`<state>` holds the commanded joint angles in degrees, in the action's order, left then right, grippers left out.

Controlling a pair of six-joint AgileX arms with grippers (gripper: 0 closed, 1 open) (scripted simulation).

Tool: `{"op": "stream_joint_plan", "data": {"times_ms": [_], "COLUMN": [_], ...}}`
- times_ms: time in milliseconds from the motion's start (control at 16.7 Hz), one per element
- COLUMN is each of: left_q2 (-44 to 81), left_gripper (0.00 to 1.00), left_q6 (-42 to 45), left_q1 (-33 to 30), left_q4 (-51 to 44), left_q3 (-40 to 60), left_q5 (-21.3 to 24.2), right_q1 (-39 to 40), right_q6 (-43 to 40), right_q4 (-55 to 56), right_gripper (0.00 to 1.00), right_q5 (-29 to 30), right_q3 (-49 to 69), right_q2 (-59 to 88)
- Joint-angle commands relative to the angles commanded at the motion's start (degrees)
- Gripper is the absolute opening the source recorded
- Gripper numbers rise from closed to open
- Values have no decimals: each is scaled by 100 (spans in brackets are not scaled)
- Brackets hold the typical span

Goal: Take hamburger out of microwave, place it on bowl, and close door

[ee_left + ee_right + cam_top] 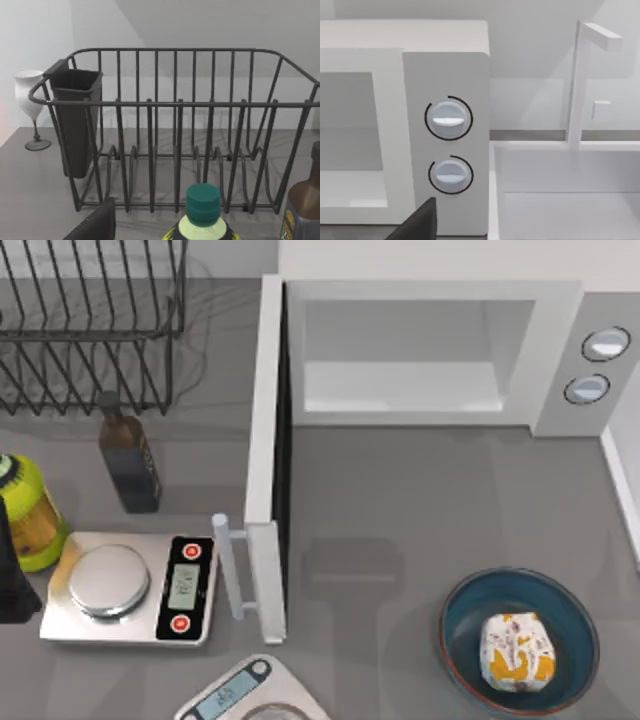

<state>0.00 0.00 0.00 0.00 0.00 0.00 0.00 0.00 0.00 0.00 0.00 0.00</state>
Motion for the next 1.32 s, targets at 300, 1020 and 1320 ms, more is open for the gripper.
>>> {"op": "stream_joint_plan", "data": {"times_ms": [300,1020,1320], "left_q2": [0,0,0], "left_gripper": [70,0,0], "left_q6": [0,0,0], "left_q1": [0,0,0], "left_q4": [0,0,0], "left_q3": [0,0,0], "left_q5": [0,0,0], "right_q1": [0,0,0], "right_q6": [0,0,0], "right_q4": [0,0,0], "right_gripper": [100,100,100], "right_q5": [0,0,0], "right_q3": [0,0,0], "right_q2": [0,0,0]}}
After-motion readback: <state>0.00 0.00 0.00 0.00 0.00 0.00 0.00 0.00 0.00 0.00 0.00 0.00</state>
